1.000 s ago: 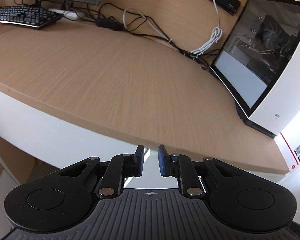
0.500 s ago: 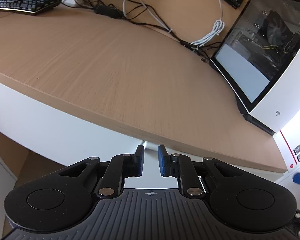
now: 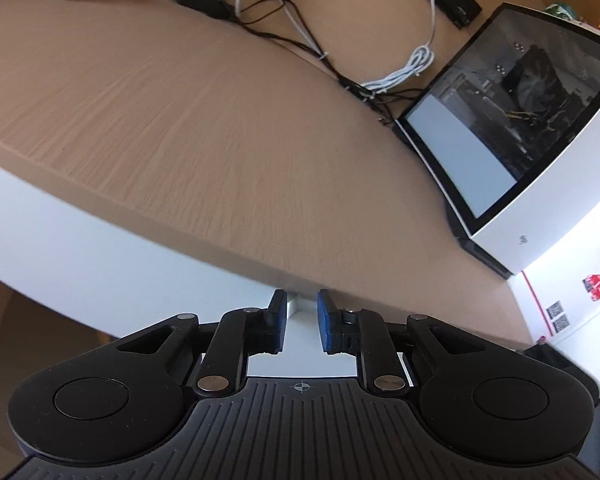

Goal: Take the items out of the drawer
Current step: 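Hook the left tool fingers onto the drawer front edge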

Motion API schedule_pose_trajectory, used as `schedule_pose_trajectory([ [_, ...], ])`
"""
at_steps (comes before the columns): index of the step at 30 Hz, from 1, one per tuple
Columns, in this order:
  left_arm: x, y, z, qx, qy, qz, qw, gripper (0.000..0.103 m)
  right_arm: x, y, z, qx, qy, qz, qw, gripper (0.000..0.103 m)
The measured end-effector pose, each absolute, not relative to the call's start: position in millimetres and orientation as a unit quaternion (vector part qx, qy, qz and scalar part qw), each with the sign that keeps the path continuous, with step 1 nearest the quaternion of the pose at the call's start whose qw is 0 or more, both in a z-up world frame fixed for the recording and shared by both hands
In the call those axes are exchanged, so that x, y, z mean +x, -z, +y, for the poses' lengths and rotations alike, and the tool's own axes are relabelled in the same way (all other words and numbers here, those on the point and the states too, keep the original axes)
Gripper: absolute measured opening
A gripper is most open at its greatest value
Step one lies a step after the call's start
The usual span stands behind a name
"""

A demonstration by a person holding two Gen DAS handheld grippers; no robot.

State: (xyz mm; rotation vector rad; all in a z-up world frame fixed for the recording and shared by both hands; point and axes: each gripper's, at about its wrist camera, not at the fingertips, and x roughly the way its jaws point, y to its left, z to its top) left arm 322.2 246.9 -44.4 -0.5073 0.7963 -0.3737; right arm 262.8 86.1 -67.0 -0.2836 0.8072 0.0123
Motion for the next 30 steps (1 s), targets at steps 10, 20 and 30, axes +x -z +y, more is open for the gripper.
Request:
schedule_pose_trajectory([
  [10, 335.1, 47.0, 243.0, -0.243, 0.196, 0.412, 0.856, 0.029, 274.7, 79.5, 90.8, -0.136, 0.016, 0.411, 0.901, 0.103],
  [20, 335.4, 42.2, 235.2, -0.225, 0.221, 0.414, 0.854, 0.051, 277.2, 89.4, 87.3, -0.129, 0.035, 0.426, 0.895, 0.103],
  [30, 334.1, 42.0, 233.9, -0.224, 0.222, 0.415, 0.853, 0.051, 284.4, 91.5, 80.1, -0.119, 0.045, 0.428, 0.895, 0.103],
])
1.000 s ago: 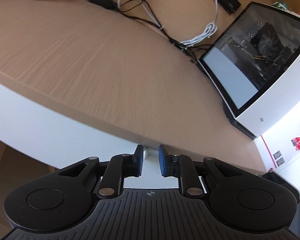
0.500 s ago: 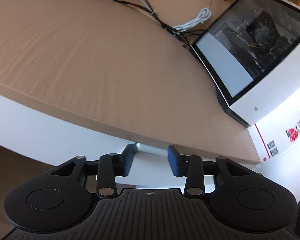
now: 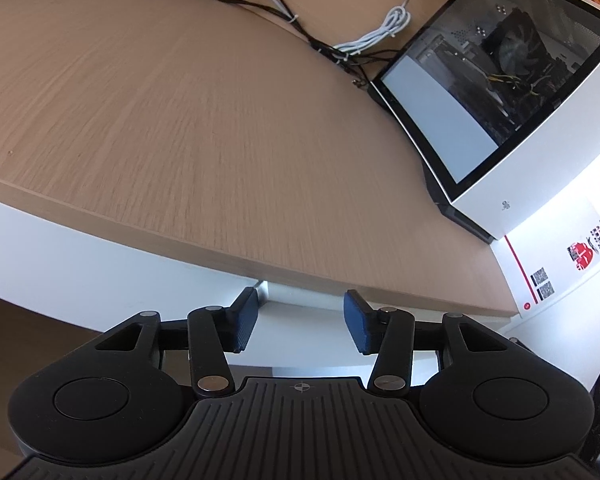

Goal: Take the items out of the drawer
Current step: 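Hook the left tool fingers onto the drawer front edge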

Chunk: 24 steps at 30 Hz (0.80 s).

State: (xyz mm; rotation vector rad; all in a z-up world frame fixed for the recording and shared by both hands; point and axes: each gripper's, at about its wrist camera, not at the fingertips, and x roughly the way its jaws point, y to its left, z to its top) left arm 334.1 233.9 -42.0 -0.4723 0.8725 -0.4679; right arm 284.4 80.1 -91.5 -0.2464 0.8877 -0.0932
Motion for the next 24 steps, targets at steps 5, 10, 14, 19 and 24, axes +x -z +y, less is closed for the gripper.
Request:
schedule_pose_trajectory([
  [5, 333.9, 41.0, 232.7, -0.224, 0.218, 0.418, 0.853, 0.051, 278.3, 91.5, 79.8, -0.109, 0.046, 0.432, 0.894, 0.103],
  [10, 333.2, 41.0, 233.7, -0.224, 0.218, 0.420, 0.852, 0.051, 282.3, 87.6, 78.7, -0.112, 0.041, 0.424, 0.898, 0.103],
  [14, 332.5, 41.2, 234.4, -0.225, 0.218, 0.421, 0.851, 0.051, 286.4, 86.5, 75.6, -0.111, 0.045, 0.419, 0.900, 0.103],
  [19, 330.3, 40.6, 234.9, -0.226, 0.221, 0.422, 0.850, 0.051, 287.3, 85.8, 72.5, -0.103, 0.051, 0.419, 0.900, 0.103],
  [24, 327.4, 43.4, 223.9, -0.265, 0.291, 0.430, 0.812, 0.017, 285.9, 87.7, 66.1, -0.091, 0.055, 0.423, 0.900, 0.103],
])
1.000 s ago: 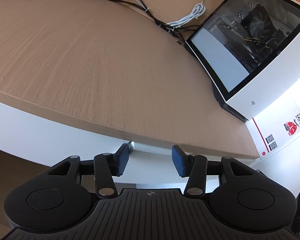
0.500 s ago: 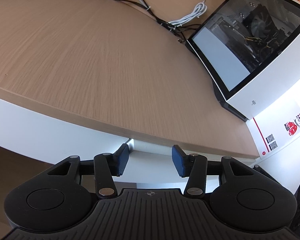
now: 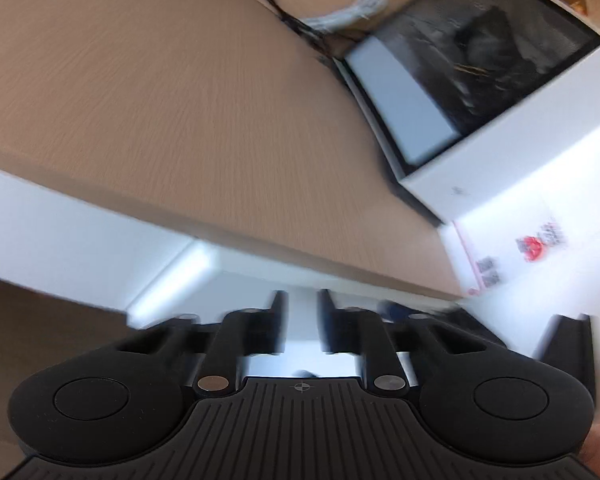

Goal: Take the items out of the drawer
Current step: 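Hook the left tool fingers onto the drawer front edge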

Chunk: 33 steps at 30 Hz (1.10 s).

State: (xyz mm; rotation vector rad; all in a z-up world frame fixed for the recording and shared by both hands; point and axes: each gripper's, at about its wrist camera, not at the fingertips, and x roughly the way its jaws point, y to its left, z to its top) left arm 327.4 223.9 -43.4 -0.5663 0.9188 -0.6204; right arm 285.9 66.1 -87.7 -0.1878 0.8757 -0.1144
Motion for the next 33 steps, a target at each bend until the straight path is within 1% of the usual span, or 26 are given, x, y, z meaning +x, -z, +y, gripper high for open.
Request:
schedule_pose_trajectory([
  [2, 320.7, 34.2, 206.9, -0.216, 0.290, 0.418, 0.834, 0.017, 286.2, 88.1, 63.5, -0.090, 0.057, 0.423, 0.900, 0.103],
  [3, 319.0, 32.2, 204.2, -0.212, 0.287, 0.415, 0.837, 0.017, 286.1, 87.1, 62.2, -0.091, 0.059, 0.422, 0.900, 0.103],
  [12, 315.8, 32.3, 223.5, -0.232, 0.141, 0.416, 0.868, 0.017, 280.2, 87.4, 37.4, -0.044, 0.074, 0.414, 0.906, 0.103],
  [19, 311.9, 28.3, 224.3, -0.228, 0.108, 0.396, 0.883, 0.017, 284.3, 88.7, 39.5, -0.076, 0.043, 0.404, 0.911, 0.103],
  [28, 316.6, 25.4, 222.7, -0.216, 0.101, 0.387, 0.891, 0.017, 286.1, 86.5, 34.9, -0.072, 0.043, 0.405, 0.910, 0.103],
  [31, 324.7, 29.0, 218.6, -0.212, 0.105, 0.398, 0.887, 0.017, 284.8, 86.4, 33.7, -0.073, 0.048, 0.409, 0.908, 0.103],
  [33, 327.9, 31.1, 214.7, -0.198, 0.105, 0.409, 0.885, 0.021, 284.1, 86.2, 34.7, -0.075, 0.049, 0.411, 0.907, 0.103],
])
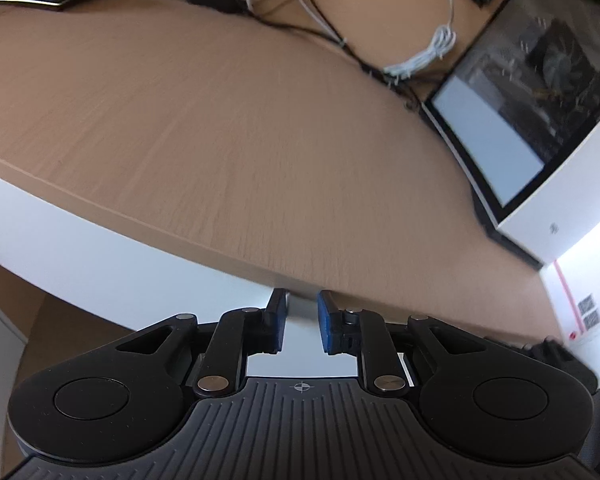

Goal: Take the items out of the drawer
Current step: 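Hook the left tool fingers onto the drawer front edge, then pull the drawer open with the left tool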

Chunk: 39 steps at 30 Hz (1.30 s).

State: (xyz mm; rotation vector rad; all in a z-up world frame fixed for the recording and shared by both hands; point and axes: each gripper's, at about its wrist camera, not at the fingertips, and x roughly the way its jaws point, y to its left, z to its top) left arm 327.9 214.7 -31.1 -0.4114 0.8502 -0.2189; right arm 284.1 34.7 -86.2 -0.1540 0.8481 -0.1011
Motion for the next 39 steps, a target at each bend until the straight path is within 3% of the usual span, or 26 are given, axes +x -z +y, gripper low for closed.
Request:
schedule_pose_trajectory([
  [3, 330.8, 31.7, 211.3, -0.190, 0.113, 0.414, 0.883, 0.028, 283.3, 85.2, 36.9, -0.076, 0.049, 0.411, 0.907, 0.103],
  [14, 334.2, 34.6, 212.6, -0.193, 0.140, 0.427, 0.872, 0.035, 278.2, 85.7, 37.9, -0.068, 0.069, 0.415, 0.905, 0.103],
  [28, 326.2, 35.6, 216.2, -0.196, 0.149, 0.430, 0.868, 0.035, 275.5, 78.4, 28.6, -0.040, 0.089, 0.412, 0.906, 0.103],
  [39, 322.0, 35.2, 217.6, -0.193, 0.153, 0.436, 0.866, 0.035, 266.8, 71.8, -39.5, 0.094, 0.179, 0.406, 0.891, 0.103],
])
